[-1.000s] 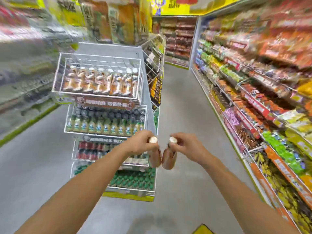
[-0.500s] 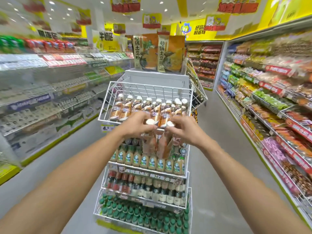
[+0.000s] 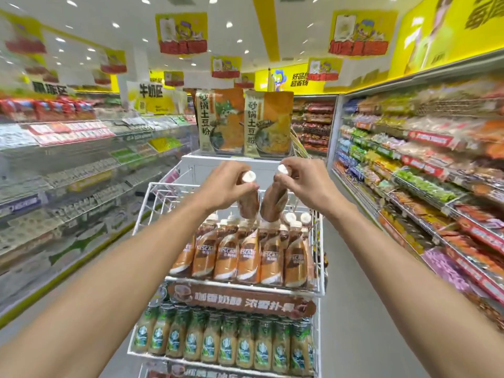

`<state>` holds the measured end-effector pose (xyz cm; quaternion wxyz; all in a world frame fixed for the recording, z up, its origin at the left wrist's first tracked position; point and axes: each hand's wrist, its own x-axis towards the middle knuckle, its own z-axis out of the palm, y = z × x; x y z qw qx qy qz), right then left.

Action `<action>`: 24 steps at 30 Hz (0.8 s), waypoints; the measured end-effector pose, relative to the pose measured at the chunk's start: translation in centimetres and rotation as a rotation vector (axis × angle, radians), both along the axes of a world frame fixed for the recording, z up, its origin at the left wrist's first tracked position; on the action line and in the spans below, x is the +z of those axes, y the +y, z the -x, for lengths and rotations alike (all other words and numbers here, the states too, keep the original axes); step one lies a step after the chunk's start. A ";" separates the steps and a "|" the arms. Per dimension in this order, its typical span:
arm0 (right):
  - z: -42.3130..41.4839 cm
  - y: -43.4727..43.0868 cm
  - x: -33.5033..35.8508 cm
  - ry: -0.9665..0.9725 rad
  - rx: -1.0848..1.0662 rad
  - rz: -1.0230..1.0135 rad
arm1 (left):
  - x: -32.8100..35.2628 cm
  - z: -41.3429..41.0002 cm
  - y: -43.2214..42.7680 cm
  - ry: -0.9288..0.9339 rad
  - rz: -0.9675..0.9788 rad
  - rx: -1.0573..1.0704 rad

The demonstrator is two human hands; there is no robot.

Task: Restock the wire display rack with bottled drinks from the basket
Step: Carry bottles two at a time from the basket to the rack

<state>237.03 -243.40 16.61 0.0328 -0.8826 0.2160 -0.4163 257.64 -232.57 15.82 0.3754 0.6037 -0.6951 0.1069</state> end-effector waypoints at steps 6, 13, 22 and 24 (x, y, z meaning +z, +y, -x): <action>-1.6 -2.3 -0.6 -0.020 -0.088 0.007 | -0.8 -2.0 -4.6 -0.069 0.039 -0.065; -3.3 -3.6 -4.9 0.034 -0.107 0.031 | -6.2 -3.7 -7.4 -0.029 0.037 -0.089; -4.7 -4.9 -9.0 0.072 -0.116 -0.025 | -9.7 -5.0 -9.0 0.040 0.010 -0.077; -5.2 -5.2 -9.6 0.096 -0.127 -0.041 | -10.0 -5.5 -9.4 0.095 -0.042 -0.051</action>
